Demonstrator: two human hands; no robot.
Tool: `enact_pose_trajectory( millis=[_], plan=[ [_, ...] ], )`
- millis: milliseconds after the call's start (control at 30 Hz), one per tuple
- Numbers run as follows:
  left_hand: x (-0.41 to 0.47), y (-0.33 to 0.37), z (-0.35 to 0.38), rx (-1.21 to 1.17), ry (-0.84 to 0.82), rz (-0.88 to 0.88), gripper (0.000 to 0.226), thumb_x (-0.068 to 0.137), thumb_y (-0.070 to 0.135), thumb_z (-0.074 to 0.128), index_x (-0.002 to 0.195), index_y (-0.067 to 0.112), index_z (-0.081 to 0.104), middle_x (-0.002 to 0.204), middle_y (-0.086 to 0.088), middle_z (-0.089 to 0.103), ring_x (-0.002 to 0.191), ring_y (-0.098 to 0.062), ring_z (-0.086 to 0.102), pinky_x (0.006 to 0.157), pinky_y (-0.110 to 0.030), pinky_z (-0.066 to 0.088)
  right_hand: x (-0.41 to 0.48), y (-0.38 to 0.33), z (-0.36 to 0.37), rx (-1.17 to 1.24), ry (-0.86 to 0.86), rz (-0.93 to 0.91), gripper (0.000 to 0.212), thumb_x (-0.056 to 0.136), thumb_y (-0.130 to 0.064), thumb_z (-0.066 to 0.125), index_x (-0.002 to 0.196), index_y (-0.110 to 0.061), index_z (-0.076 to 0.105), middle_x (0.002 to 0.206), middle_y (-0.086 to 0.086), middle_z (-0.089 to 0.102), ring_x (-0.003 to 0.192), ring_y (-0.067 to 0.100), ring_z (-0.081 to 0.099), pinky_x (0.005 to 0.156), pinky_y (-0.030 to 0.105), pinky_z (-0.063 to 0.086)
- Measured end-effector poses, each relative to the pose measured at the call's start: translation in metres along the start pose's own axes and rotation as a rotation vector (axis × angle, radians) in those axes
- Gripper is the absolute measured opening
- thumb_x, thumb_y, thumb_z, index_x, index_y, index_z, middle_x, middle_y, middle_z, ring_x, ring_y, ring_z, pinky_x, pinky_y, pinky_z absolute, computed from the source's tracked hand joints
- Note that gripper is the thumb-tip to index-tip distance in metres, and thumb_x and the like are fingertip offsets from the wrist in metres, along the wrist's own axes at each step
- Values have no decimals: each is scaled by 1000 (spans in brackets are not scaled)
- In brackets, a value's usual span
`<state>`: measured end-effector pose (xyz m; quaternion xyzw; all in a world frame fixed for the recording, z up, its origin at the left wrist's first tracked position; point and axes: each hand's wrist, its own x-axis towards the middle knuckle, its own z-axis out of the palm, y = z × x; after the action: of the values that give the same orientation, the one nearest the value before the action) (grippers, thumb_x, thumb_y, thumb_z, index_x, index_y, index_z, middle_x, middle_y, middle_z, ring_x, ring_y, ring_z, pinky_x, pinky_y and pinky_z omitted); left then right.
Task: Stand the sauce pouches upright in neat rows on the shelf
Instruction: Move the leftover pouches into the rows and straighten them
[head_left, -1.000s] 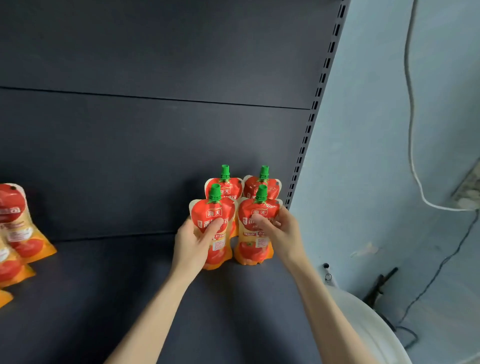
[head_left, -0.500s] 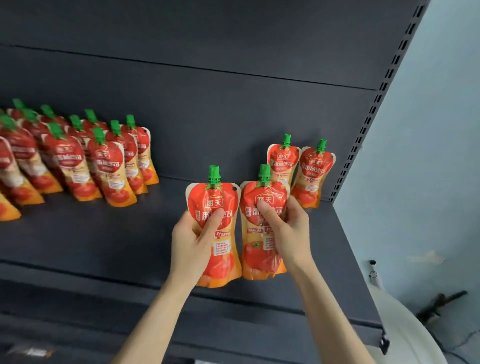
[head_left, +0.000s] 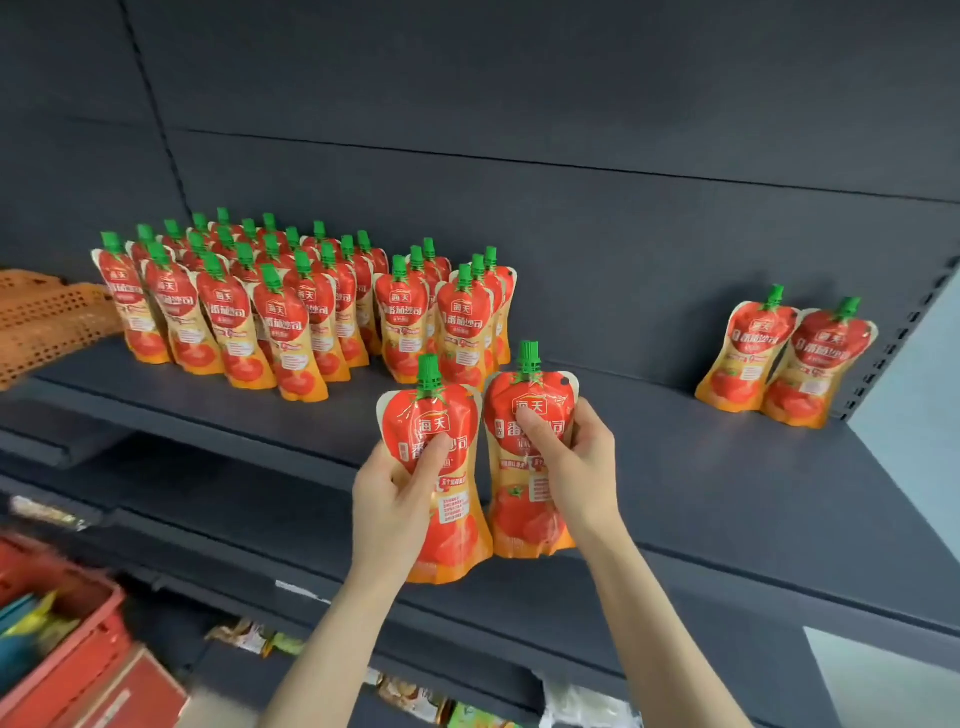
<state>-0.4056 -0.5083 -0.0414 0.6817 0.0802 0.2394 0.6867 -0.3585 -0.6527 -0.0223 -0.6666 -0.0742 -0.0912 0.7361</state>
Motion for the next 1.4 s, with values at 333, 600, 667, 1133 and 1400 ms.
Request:
enact_pose_trajectory(
  millis=[333, 600, 667, 1133, 1400],
  plan=[
    [64, -4, -103, 22, -57, 20, 9, 84, 33, 65, 77, 29, 60, 73, 7, 63, 65, 6, 61, 62, -16, 49, -10, 13, 112, -10, 113, -20, 23, 85, -25, 66, 106, -17, 60, 97, -4, 71, 87, 9, 70, 69, 21, 57],
    [141, -17, -99, 72, -150, 88, 13, 82, 33, 67, 89, 25, 60, 81, 16, 63, 70, 15, 59, 61, -7, 46, 39, 22, 135, -93, 208, -97, 21, 85, -24, 67, 103, -15, 62, 96, -3, 71, 86, 9, 70, 69, 22, 57],
    [159, -22, -93, 80, -170, 95, 20, 82, 33, 67, 96, 20, 61, 83, 17, 64, 73, 16, 58, 61, -7, 47, 54, 27, 136, -87, 218, -97, 21, 85, -24, 67, 104, -15, 62, 96, -3, 72, 87, 10, 70, 70, 24, 58],
    [247, -53, -60, -9, -371, 63, 25, 84, 26, 66, 107, 21, 60, 95, 16, 65, 90, 5, 61, 74, -9, 51, 125, 64, 142, -66, 272, -59, 23, 86, -17, 66, 109, -11, 63, 100, 4, 72, 90, 17, 71, 76, 33, 58],
    [230, -91, -80, 170, -427, 59, 51, 74, 21, 77, 112, 28, 43, 109, 10, 55, 95, -1, 53, 69, -7, 40, 103, 95, 139, -280, 242, 28, 39, 75, -10, 76, 107, -19, 55, 101, -6, 68, 89, 4, 67, 72, 17, 54]
  ],
)
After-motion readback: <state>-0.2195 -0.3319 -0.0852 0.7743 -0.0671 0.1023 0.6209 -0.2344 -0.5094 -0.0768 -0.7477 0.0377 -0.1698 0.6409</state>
